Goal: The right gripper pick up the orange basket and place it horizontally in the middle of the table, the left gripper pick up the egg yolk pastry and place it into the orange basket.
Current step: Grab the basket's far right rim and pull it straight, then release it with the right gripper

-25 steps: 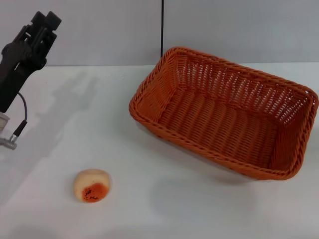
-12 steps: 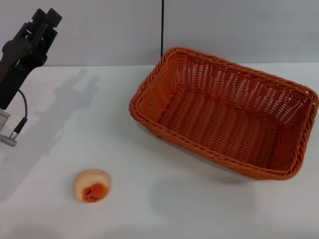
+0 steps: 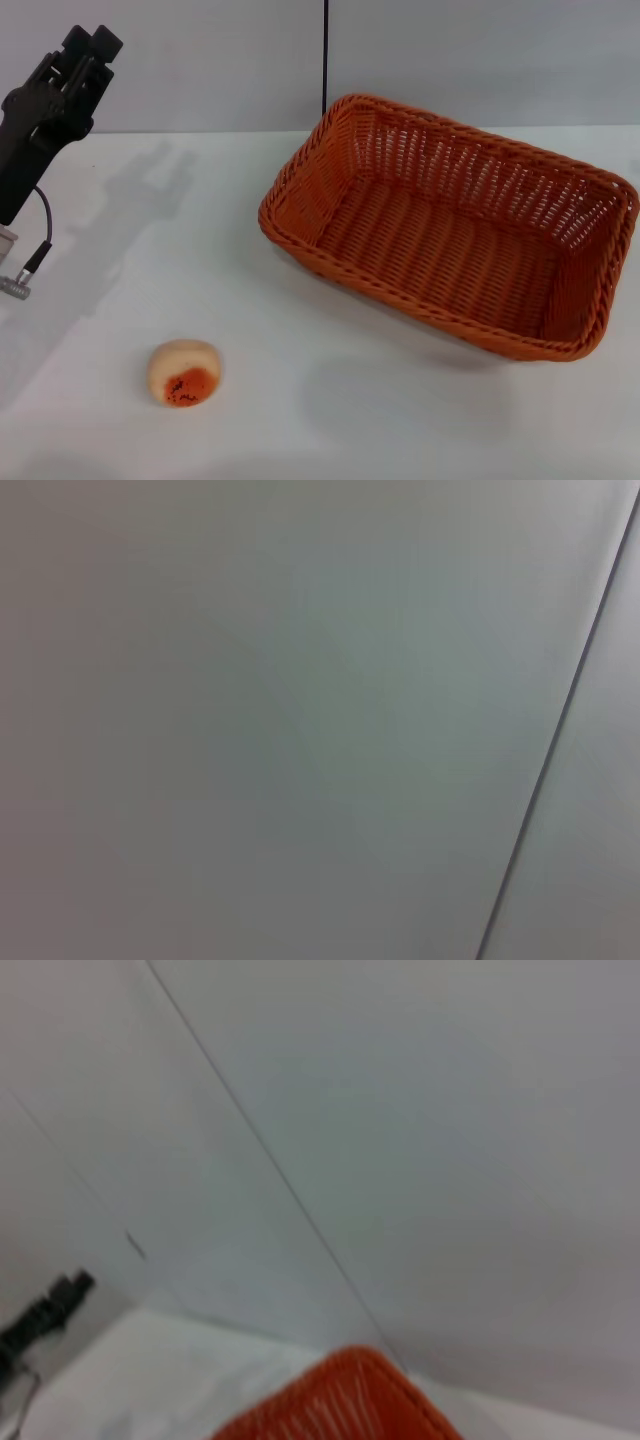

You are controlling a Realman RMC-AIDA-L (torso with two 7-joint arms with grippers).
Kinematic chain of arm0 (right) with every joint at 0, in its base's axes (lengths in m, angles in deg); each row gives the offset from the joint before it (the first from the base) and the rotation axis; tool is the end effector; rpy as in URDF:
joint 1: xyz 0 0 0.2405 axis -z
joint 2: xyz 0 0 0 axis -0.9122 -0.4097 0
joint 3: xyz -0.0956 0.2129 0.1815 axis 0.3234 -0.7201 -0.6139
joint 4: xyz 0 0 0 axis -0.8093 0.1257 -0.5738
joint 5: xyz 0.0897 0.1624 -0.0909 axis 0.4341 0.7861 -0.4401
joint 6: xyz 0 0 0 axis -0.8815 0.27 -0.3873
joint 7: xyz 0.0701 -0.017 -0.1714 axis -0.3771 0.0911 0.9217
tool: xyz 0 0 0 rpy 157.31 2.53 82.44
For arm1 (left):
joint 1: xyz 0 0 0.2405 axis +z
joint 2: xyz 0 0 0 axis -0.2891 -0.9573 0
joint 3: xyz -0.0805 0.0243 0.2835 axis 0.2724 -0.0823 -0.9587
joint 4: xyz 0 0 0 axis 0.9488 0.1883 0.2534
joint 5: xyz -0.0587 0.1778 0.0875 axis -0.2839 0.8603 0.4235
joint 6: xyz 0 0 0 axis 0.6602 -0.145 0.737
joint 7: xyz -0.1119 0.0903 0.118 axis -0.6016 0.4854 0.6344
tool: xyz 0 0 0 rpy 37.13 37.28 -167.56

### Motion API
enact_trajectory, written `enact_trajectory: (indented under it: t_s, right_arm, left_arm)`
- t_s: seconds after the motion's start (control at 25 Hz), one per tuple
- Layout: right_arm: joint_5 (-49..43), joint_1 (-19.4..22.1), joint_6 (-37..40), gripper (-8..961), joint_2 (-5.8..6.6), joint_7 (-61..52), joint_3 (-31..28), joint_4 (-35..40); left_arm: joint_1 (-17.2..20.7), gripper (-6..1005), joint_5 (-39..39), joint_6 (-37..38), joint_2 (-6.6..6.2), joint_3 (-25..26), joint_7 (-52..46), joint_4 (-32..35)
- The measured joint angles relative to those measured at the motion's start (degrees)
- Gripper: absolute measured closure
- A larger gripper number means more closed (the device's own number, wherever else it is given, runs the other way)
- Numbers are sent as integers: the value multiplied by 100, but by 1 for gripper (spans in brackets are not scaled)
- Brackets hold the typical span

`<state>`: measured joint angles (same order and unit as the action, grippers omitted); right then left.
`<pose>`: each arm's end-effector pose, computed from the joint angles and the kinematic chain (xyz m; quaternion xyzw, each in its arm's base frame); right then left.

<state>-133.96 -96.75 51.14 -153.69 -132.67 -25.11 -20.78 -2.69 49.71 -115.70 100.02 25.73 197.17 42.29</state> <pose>0.2855 0.3676 0.1695 -0.8711 0.3962 0.2208 0.1882 -0.3009 0.3500 -0.0068 -0.6959 -0.2857 -0.5414 0.3756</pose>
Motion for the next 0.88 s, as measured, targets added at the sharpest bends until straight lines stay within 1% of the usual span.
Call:
enact_trajectory:
  t_s: [0.04, 0.08, 0.2, 0.24, 0.28, 0.4, 0.44, 0.48, 0.6, 0.64, 0.68, 0.72, 0.8, 0.84, 0.88]
  right_arm:
    - [-521, -333, 129, 283, 106, -110, 6, 32]
    - [-521, -333, 129, 284, 106, -110, 6, 32]
    - [-1323, -800, 274, 286, 218, -149, 14, 42]
    - [-1723, -1064, 310, 286, 264, -163, 32, 46]
    - [-1723, -1064, 310, 287, 264, -163, 32, 46]
    - [-2089, -1323, 214, 289, 301, -254, 209, 49]
    - [-2256, -1417, 65, 289, 306, -352, 508, 49]
    - [-2256, -1417, 65, 290, 306, -352, 508, 49]
    - [-2467, -1469, -254, 291, 280, -505, 1056, 36]
    - [-2524, -1475, -448, 292, 231, -582, 1376, 4]
    - [-2524, -1475, -448, 293, 231, -582, 1376, 4]
    - [-2546, -1472, -550, 293, 198, -604, 1485, -12]
    - [-2609, -1459, -711, 294, 112, -614, 1573, -25]
    - [-2666, -1443, -839, 295, 27, -611, 1588, -37]
    - [-2666, -1443, -839, 296, 27, -611, 1588, -37]
  left_arm:
    - [-2, 566, 0, 2, -11, 9, 20, 0]
    - [-1, 566, 0, 3, -11, 13, 24, 0]
    - [-2, 567, 0, 5, -11, 16, 32, 0]
    - [8, 567, 1, 5, -11, 26, 36, 0]
    - [8, 567, 1, 5, -11, 26, 36, 0]
    - [29, 567, 0, 5, -10, 32, 36, 0]
    - [45, 567, 1, 5, -10, 34, 37, 0]
    - [53, 567, 1, 3, -10, 31, 37, 0]
    - [87, 567, 1, -23, -10, 5, 38, 0]
    - [96, 566, 1, -29, -10, 4, 38, 0]
    - [96, 566, 1, -29, -10, 4, 38, 0]
    - [114, 566, 1, -35, -10, 4, 38, 0]
    - [132, 566, 0, -47, -10, 0, 36, 0]
    - [139, 566, 1, -52, -10, -1, 31, -1]
    - [139, 566, 1, -52, -10, -1, 31, -1]
